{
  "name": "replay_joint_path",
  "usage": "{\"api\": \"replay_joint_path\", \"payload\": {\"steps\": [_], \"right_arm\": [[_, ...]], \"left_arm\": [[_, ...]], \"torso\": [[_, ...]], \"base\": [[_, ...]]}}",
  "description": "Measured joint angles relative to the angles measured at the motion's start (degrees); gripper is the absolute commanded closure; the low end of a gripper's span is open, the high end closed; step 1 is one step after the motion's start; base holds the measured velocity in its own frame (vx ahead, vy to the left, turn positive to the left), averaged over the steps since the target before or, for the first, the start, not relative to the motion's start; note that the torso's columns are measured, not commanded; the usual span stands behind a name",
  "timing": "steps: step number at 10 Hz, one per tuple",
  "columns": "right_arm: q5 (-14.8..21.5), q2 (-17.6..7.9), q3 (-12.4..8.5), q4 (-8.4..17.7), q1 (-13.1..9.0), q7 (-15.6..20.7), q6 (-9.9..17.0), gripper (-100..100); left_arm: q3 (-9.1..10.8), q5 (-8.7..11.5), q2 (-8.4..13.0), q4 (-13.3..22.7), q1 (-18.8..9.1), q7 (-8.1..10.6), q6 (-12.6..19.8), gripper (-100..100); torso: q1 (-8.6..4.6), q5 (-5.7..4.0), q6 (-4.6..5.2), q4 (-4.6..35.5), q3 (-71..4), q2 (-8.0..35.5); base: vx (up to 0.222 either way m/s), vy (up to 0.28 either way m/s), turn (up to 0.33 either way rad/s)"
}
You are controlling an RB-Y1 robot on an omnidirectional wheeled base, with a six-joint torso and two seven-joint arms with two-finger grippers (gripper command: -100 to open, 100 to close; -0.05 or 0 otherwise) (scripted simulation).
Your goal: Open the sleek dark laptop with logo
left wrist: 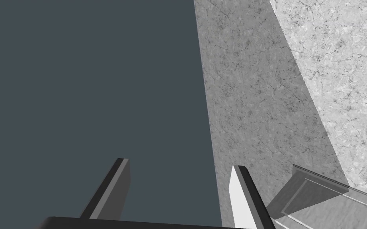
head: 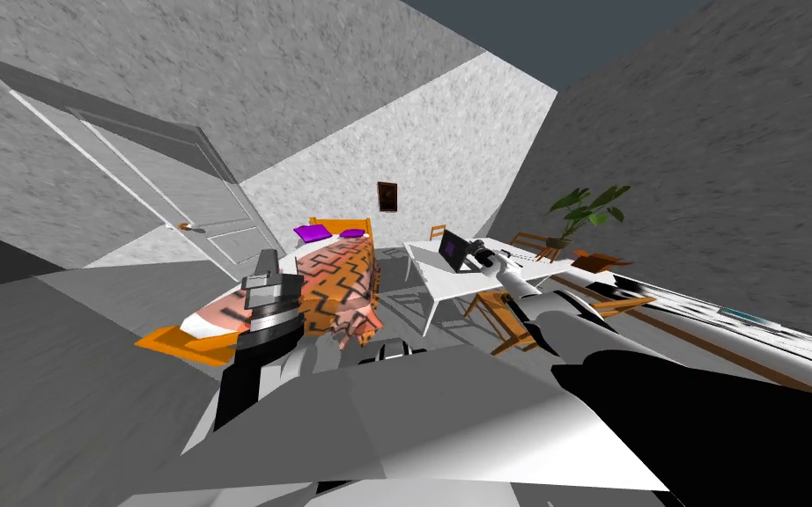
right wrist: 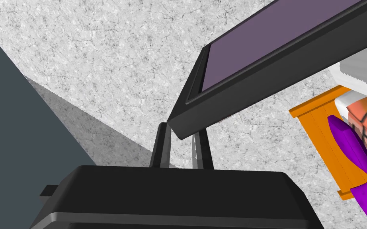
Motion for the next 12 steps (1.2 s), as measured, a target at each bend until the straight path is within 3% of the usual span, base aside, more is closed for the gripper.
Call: {"api": "replay_joint_path", "payload": {"steps": [3, 6, 7, 9, 10, 11, 12], "right_arm": [[-0.3, -0.5, 4.2, 0.7, -1.3, -2.7, -2.9, 100], [-1.0, -1.4, 8.1, -1.2, -0.8, -5.7, -4.8, 100], [-1.1, -1.1, 9.7, -1.2, -1.5, -6.8, -5.8, 100], [-1.3, -1.6, 12.4, -0.6, -1.6, -8.3, -7.5, 100], [-1.3, -1.6, 12.5, -0.7, -1.5, -8.4, -7.5, -100], [-1.5, -0.4, 12.8, 0.7, -2.8, -7.9, -8.3, -100], [-1.7, 0.2, 13.0, -0.3, -2.2, -7.6, -8.3, -100]], "left_arm": [[0.0, 0.0, 0.0, 0.0, 0.0, 0.0, 0.0, 0], [0.0, 0.0, 0.0, 0.0, 0.0, 0.0, 0.0, 0], [0.0, 0.0, 0.0, 0.0, 0.0, 0.0, 0.0, 0], [0.0, 0.0, 0.0, 0.0, 0.0, 0.0, 0.0, 0], [0.01, 0.0, 0.0, 0.0, 0.0, 0.0, 0.0, 0], [0.02, 0.0, 0.0, 0.0, 0.0, 0.0, 0.0, 0], [0.02, 0.0, 0.0, 0.0, 0.0, 0.0, 0.0, 0]], "torso": [[-0.14, -0.08, 0.19, 0.0, 0.0, 0.0], [-0.43, -0.27, -0.12, -0.2, 0.0, 0.0], [-0.34, -0.22, 0.2, -0.1, 0.0, -0.1], [-0.29, -0.08, 0.0, 0.0, 0.0, 0.0], [-0.26, -0.04, 0.01, 0.1, 0.1, 0.1], [-0.53, -0.1, 0.04, 0.1, 0.2, 0.2], [-0.44, -0.04, 0.18, 0.2, 0.2, 0.2]], "base": [[0.114, 0.106, -0.331], [0.078, 0.106, -0.245], [0.072, 0.116, -0.272], [0.029, 0.041, -0.013], [-0.026, -0.11, -0.071], [-0.018, -0.134, 0.006], [0.001, -0.153, -0.045]]}}
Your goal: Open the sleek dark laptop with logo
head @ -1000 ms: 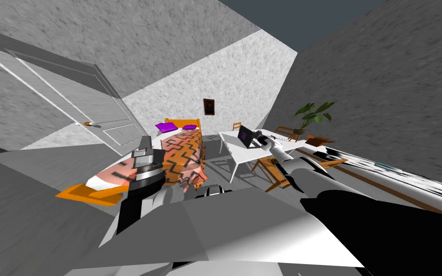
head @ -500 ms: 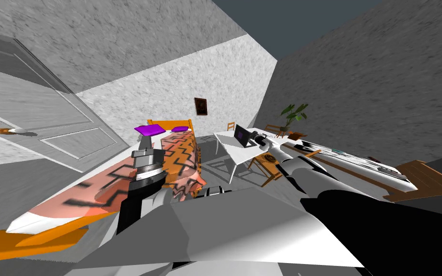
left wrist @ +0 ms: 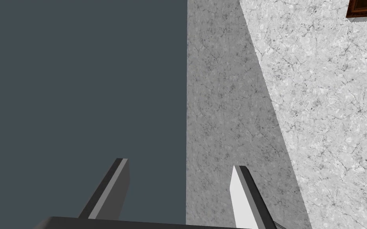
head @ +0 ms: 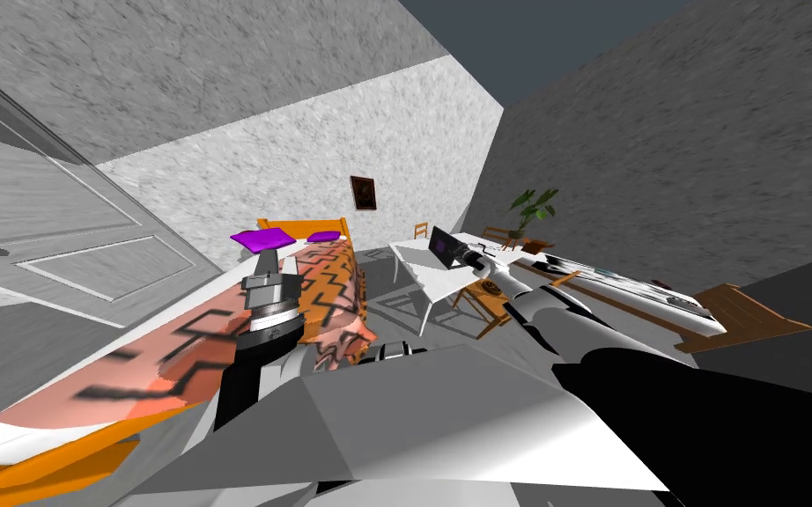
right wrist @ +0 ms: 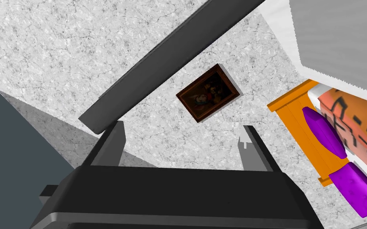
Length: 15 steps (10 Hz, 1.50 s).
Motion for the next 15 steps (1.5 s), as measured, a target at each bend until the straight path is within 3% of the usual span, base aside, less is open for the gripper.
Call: {"api": "replay_joint_path", "payload": {"steps": [5, 7, 8, 11, 14, 15], "right_arm": [[-1.5, 5.4, 0.8, -1.5, -0.4, 2.1, 0.7, -100], [-1.6, 6.3, 1.2, -1.8, 0.3, 2.6, 0.0, -100], [-1.1, 6.8, 1.2, -0.5, 0.4, 3.5, -0.9, -100], [1.0, 5.9, 1.9, 0.8, 2.6, 5.5, -3.6, -100], [2.6, 4.8, 3.0, -2.4, 5.8, 5.6, -3.0, -100], [2.7, 4.9, 3.1, -2.5, 6.0, 5.7, -3.0, -100]], "left_arm": [[0.0, 0.0, 0.0, 0.0, 0.0, 0.0, 0.0, 0], [0.0, 0.0, 0.0, 0.0, 0.0, 0.0, 0.0, 0], [0.0, 0.0, 0.0, 0.0, 0.0, 0.0, 0.0, 0], [-0.02, 0.0, 0.0, 0.0, 0.0, 0.0, 0.0, 0], [-0.02, 0.0, 0.0, 0.0, 0.0, 0.0, 0.0, 0], [-0.02, 0.0, 0.0, 0.0, 0.0, 0.0, 0.0, 0]], "torso": [[0.52, 0.09, -0.19, -0.2, -0.2, -0.3], [0.34, 0.04, -0.17, -0.2, -0.1, -0.2], [0.41, 0.05, -0.2, -0.2, -0.1, -0.2], [0.79, 0.19, -0.21, -0.2, -0.1, -0.2], [0.34, 0.03, -0.17, -0.2, -0.1, -0.1], [0.23, 0.03, -0.15, -0.2, -0.1, -0.2]], "base": [[-0.003, -0.183, -0.053], [0.003, -0.179, 0.061], [0.008, -0.089, 0.107], [0.009, 0.038, 0.075], [-0.005, 0.053, 0.066], [-0.001, 0.008, -0.003]]}}
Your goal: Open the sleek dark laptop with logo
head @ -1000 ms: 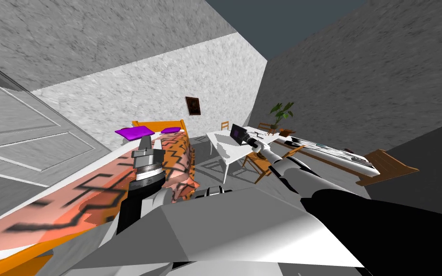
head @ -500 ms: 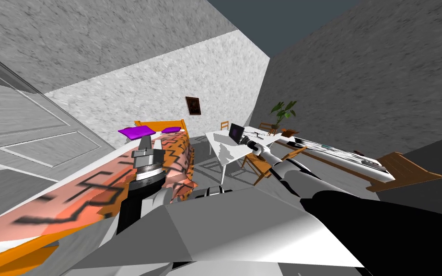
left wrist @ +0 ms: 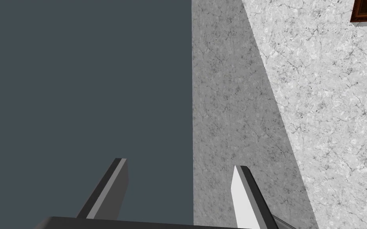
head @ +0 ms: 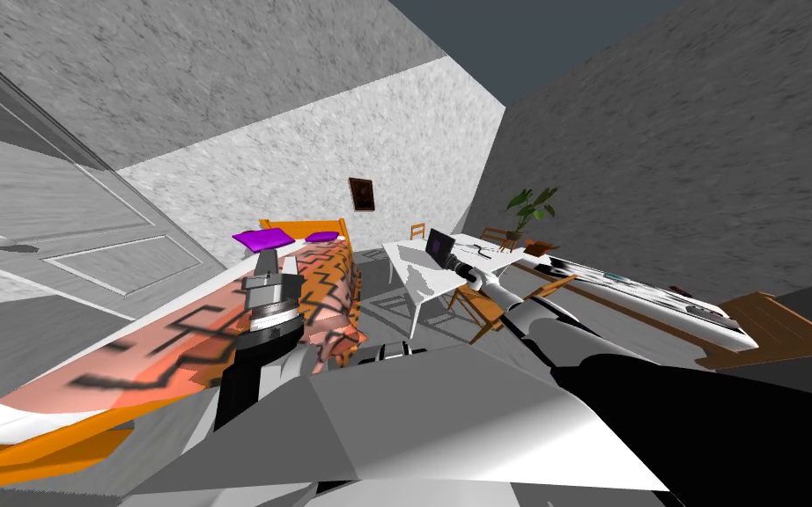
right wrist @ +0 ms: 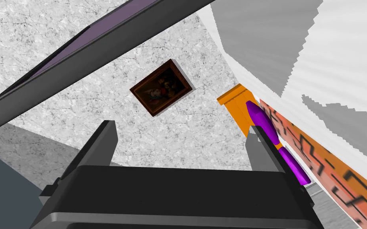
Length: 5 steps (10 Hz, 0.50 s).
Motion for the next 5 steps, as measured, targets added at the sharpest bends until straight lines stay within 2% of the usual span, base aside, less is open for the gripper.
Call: {"api": "replay_joint_path", "payload": {"steps": [1, 2, 5], "right_arm": [[0.0, 0.0, 0.0, 0.0, 0.0, 0.0, 0.0, 100], [0.0, 0.0, 0.0, 0.0, 0.0, 0.0, 0.0, 100], [-1.8, 0.7, -0.2, 1.3, -1.3, -4.8, 0.7, 100]], "left_arm": [[0.0, 0.0, 0.0, 0.0, 0.0, 0.0, 0.0, 0], [0.0, 0.0, 0.0, 0.0, 0.0, 0.0, 0.0, 0], [0.01, 0.0, 0.0, 0.0, 0.0, 0.0, 0.0, 0]], "torso": [[-0.01, -0.02, -0.01, 0.0, 0.0, 0.0], [0.06, 0.0, -0.02, 0.0, 0.0, 0.0], [-0.04, -0.03, 0.0, 0.0, 0.0, 0.1]], "base": [[0.0, 0.0, 0.0], [-0.053, -0.078, 0.117], [-0.065, -0.139, 0.13]]}}
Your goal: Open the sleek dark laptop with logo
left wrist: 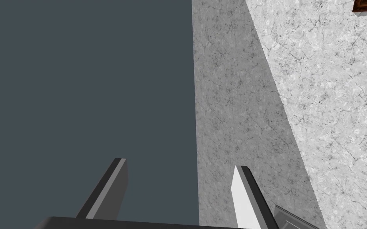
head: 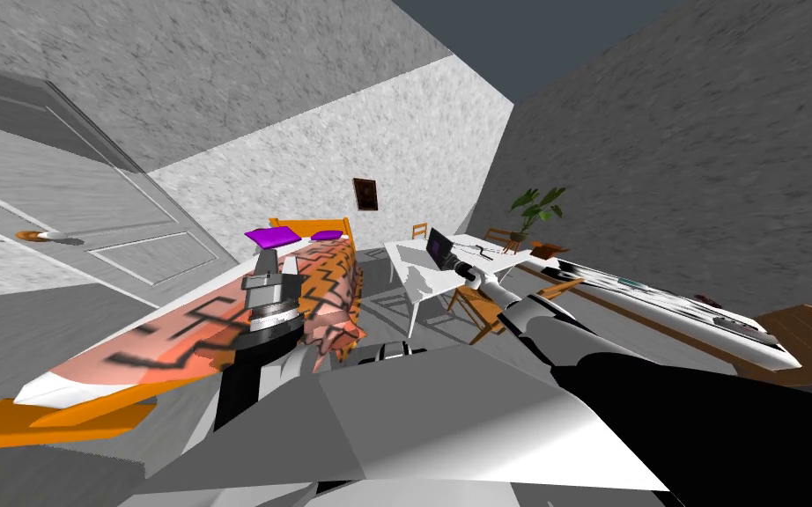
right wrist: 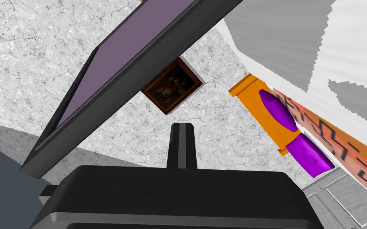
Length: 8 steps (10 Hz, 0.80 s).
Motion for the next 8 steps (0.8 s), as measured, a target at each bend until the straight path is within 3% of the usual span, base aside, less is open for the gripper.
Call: {"api": "replay_joint_path", "payload": {"steps": [6, 7, 8], "right_arm": [[-3.3, 1.3, -0.8, 2.9, -2.1, -8.4, 0.8, 100], [-3.3, 1.4, -0.8, 3.0, -2.2, -8.7, 0.8, -100], [-3.0, 0.6, -1.4, 3.3, -2.6, -8.1, 1.5, -100]], "left_arm": [[-0.01, 0.0, 0.0, 0.0, 0.0, 0.0, 0.0, 0], [-0.01, 0.0, 0.0, 0.0, 0.0, 0.0, 0.0, 0], [-0.02, 0.0, 0.0, 0.0, 0.0, 0.0, 0.0, 0]], "torso": [[0.25, 0.08, -0.02, 0.0, 0.0, -0.1], [0.35, 0.11, 0.0, 0.0, -0.1, -0.2], [0.73, 0.22, -0.01, -0.1, -0.2, -0.3]], "base": [[-0.059, -0.096, 0.089], [0.04, 0.118, -0.104], [0.088, 0.175, -0.095]]}}
